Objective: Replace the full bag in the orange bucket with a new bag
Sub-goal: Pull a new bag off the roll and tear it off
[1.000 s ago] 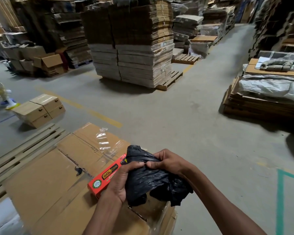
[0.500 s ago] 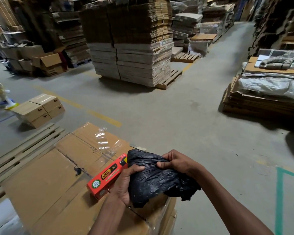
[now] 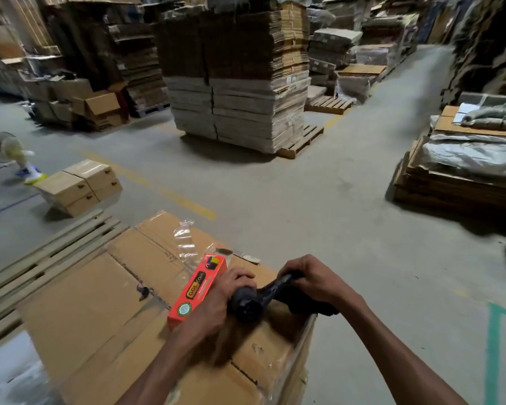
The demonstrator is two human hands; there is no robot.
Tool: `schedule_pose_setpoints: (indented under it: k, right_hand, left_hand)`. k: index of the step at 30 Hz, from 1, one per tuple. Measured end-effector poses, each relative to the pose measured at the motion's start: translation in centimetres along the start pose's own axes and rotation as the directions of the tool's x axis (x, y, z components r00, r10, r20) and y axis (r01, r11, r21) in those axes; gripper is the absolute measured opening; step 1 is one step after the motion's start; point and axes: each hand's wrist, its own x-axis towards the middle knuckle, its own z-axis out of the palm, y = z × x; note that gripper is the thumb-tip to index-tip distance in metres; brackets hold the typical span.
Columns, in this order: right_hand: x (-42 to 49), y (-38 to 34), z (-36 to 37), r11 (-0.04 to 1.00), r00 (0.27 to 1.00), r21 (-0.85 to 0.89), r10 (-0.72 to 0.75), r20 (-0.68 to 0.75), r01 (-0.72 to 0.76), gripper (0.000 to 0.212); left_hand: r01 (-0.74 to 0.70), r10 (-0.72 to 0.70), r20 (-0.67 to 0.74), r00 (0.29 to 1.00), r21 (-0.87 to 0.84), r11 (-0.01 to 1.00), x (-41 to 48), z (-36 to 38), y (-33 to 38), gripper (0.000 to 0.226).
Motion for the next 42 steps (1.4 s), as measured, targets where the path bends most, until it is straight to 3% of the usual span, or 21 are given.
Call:
schedule_pose_setpoints:
  k: [2, 4, 7, 10, 14, 18, 22, 29, 32, 34, 35, 37, 39, 40, 41, 42]
  right_hand:
    - [-0.2, 0.2, 0.0, 0.999, 1.000, -0.046, 0.026, -0.011, -0.027, 0.033]
    - [-0.3, 0.9, 0.3, 0.995, 0.999, -0.094, 0.048, 0.023, -0.046, 0.037]
    - [-0.8, 2.0, 0.8, 0.991, 0.995, -0.114, 0.080, 0.064, -0.073, 0.038]
    - [-0.9, 2.2, 0.9, 0.992, 0.994, -0.091, 0.094, 0.063, -0.088, 0.039]
    - [-0.8, 1.9, 0.8, 0.986, 0.991, -0.131, 0.110, 0.076, -0.099, 0.039]
    - [-0.6, 1.6, 1.4, 0.976, 0.992, -0.207, 0.094, 0.083, -0.075, 0.041]
    - [-0.5, 1.2, 2.7, 0.948, 0.994, -0.317, 0.053, 0.092, -0.021, 0.045]
    - [-0.2, 1.8, 3.7, 0.934, 1.000, -0.356, -0.030, -0.001, 0.028, 0.038]
    - [0.1, 1.4, 3.4, 0.939, 0.998, -0.344, 0.046, 0.046, -0.027, 0.044]
    - [0.1, 1.2, 3.5, 0.897, 0.992, -0.437, 0.102, 0.071, -0.061, 0.052]
    - [-0.4, 1.0, 3.8, 0.893, 0.994, -0.441, 0.111, 0.016, -0.093, 0.056]
    - [-1.6, 0.1, 4.6, 0.945, 0.960, -0.291, 0.066, -0.272, -0.147, 0.054]
    - [-2.6, -0.2, 5.9, 0.968, 0.780, -0.221, -0.044, -0.624, -0.122, 0.035]
    - [-3.2, -0.5, 6.4, 0.969, 0.692, -0.209, -0.060, -0.719, -0.134, 0.022]
    - [-3.6, -0.5, 6.8, 0.974, 0.669, -0.169, -0.026, -0.743, -0.149, 0.017]
    - [-3.8, -0.8, 7.1, 0.982, 0.720, -0.054, 0.093, -0.688, -0.178, 0.029]
  left_hand:
    - [-0.066, 0.044, 0.098, 0.994, 0.230, 0.971, -1.5, 0.3, 1.5, 0.044]
    - [-0.048, -0.022, 0.226, 0.974, 0.300, 0.953, -3.7, 1.0, 2.2, 0.053]
    - [-0.015, -0.052, 0.241, 0.969, 0.266, 0.964, -4.3, 1.6, 3.2, 0.048]
    - [0.099, -0.124, 0.177, 0.977, 0.140, 0.985, -3.6, 1.4, 4.0, 0.041]
    - [-0.101, 0.040, 0.142, 0.989, 0.457, 0.884, -3.1, 3.0, 4.3, 0.042]
    - [-0.231, 0.250, 0.026, 0.968, 0.485, 0.844, -2.9, 4.6, 3.4, 0.034]
    - [-0.221, 0.270, -0.022, 0.963, 0.515, 0.828, -4.3, 5.5, 4.3, 0.045]
    - [-0.162, 0.252, -0.108, 0.962, 0.515, 0.842, -6.2, 5.9, 3.5, 0.051]
    - [-0.157, 0.276, -0.117, 0.954, 0.588, 0.793, -5.7, 6.3, 3.9, 0.045]
    - [-0.116, 0.267, -0.147, 0.952, 0.637, 0.762, -4.4, 6.3, 4.4, 0.044]
    - [-0.083, 0.255, -0.182, 0.950, 0.638, 0.766, -3.8, 6.3, 4.7, 0.044]
    - [-0.019, 0.239, -0.283, 0.929, 0.609, 0.793, -2.8, 6.3, 5.2, 0.043]
    - [0.004, 0.261, -0.381, 0.887, 0.570, 0.822, -2.2, 6.5, 5.5, 0.045]
    - [-0.007, 0.287, -0.411, 0.865, 0.562, 0.827, -1.9, 6.6, 5.7, 0.046]
    - [-0.018, 0.309, -0.428, 0.849, 0.562, 0.827, -1.8, 6.9, 5.9, 0.046]
    - [-0.028, 0.329, -0.437, 0.837, 0.567, 0.823, -1.7, 7.2, 6.0, 0.045]
